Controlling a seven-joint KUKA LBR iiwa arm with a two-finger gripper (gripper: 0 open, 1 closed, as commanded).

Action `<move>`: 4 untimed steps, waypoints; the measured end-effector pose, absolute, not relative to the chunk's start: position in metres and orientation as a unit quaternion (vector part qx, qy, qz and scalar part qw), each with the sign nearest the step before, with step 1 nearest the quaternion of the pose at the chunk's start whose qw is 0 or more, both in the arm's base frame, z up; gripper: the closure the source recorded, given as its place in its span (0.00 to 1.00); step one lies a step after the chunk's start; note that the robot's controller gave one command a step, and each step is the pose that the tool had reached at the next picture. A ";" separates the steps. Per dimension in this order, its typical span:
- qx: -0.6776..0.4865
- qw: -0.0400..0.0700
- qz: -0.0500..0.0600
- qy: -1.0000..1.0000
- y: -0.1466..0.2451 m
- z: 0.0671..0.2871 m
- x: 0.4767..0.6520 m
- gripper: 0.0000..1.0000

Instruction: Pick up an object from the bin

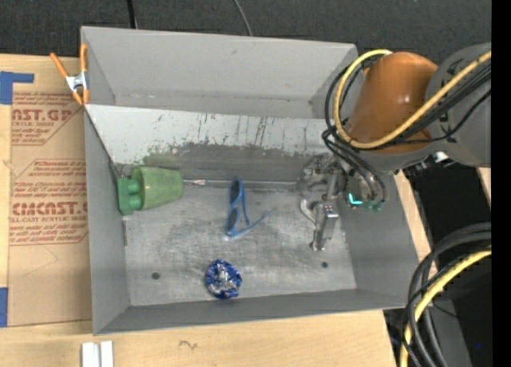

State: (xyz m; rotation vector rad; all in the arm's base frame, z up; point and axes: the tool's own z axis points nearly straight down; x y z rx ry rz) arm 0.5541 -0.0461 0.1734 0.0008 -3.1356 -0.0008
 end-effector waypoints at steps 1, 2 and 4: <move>-0.013 -0.004 -0.001 -1.000 -0.032 0.068 0.572 0.00; -0.070 -0.003 0.002 -0.998 -0.136 0.071 0.570 0.00; -0.280 -0.002 -0.005 -0.960 -0.148 0.071 0.567 0.00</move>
Offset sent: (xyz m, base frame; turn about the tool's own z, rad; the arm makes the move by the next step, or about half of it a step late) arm 0.0156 0.0129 -0.1034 0.0261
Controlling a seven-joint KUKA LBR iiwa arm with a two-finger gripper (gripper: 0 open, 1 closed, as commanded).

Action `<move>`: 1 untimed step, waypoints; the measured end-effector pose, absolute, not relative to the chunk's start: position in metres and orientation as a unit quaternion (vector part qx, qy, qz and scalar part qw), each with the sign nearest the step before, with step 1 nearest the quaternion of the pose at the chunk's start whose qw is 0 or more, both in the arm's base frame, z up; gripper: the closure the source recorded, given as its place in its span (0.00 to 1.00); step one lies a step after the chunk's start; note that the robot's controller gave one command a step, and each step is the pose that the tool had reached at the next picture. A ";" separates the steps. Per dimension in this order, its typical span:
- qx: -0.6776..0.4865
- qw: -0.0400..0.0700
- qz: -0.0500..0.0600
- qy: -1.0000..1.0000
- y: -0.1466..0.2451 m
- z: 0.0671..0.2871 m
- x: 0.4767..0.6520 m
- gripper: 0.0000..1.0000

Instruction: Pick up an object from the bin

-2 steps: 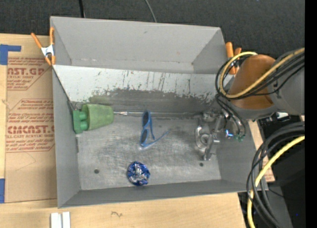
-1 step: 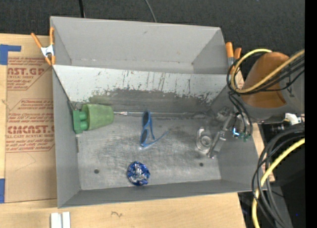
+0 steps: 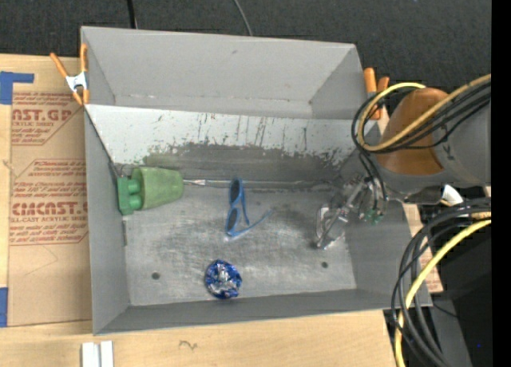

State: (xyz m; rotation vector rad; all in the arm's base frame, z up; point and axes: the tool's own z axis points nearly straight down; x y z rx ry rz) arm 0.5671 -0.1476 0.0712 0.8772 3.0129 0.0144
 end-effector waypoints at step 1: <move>0.278 0.000 0.002 0.961 -0.145 0.071 0.568 0.00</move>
Offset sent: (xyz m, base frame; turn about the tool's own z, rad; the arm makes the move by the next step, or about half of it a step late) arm 0.0000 0.0000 0.0000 0.0000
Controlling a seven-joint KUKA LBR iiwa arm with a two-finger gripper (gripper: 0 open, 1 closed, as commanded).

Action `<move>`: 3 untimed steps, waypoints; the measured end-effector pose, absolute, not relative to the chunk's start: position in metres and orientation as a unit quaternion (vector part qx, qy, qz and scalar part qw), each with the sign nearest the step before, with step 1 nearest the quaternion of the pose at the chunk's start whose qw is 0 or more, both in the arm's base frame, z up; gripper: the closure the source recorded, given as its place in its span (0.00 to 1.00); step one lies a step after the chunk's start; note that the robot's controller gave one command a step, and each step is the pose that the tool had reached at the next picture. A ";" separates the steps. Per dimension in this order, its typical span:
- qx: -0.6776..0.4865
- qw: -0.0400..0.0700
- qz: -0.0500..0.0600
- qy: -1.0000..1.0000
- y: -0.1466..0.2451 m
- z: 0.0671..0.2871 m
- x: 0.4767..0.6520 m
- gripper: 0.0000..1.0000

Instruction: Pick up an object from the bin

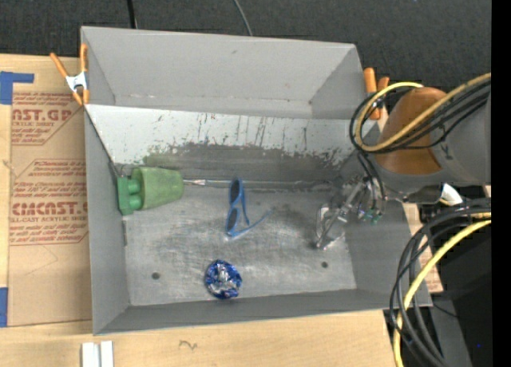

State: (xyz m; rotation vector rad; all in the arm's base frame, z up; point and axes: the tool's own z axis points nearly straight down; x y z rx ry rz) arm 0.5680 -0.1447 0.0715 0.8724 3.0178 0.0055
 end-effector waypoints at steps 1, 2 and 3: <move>0.277 0.002 0.003 0.961 -0.144 0.074 0.570 1.00; 0.277 0.001 0.001 0.961 -0.143 0.083 0.570 1.00; 0.276 0.004 0.000 0.961 -0.143 0.147 0.572 1.00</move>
Offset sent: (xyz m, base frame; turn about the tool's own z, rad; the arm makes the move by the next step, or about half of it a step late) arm 0.0000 0.0000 0.0000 0.0000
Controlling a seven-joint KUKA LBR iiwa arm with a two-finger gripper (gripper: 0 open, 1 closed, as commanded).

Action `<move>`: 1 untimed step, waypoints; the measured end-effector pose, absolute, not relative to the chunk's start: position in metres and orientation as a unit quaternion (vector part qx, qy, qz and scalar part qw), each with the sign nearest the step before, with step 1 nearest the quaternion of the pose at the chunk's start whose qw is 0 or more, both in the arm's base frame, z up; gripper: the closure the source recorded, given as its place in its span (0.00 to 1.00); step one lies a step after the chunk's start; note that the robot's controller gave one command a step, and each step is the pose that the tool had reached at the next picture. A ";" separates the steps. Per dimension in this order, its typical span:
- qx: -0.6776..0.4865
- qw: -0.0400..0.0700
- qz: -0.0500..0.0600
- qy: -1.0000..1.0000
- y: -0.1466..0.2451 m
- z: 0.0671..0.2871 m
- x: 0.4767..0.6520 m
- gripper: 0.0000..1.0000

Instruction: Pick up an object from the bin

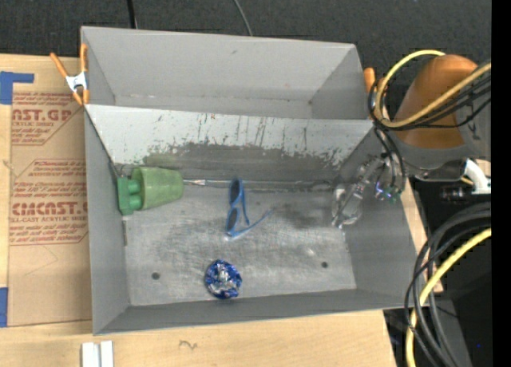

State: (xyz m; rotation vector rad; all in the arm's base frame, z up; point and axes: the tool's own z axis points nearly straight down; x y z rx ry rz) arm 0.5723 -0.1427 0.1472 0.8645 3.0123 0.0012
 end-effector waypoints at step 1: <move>0.275 0.002 0.000 0.961 -0.142 0.155 0.573 1.00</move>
Offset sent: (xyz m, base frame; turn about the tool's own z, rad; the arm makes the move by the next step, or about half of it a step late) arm 0.0001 0.0001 0.0077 0.0000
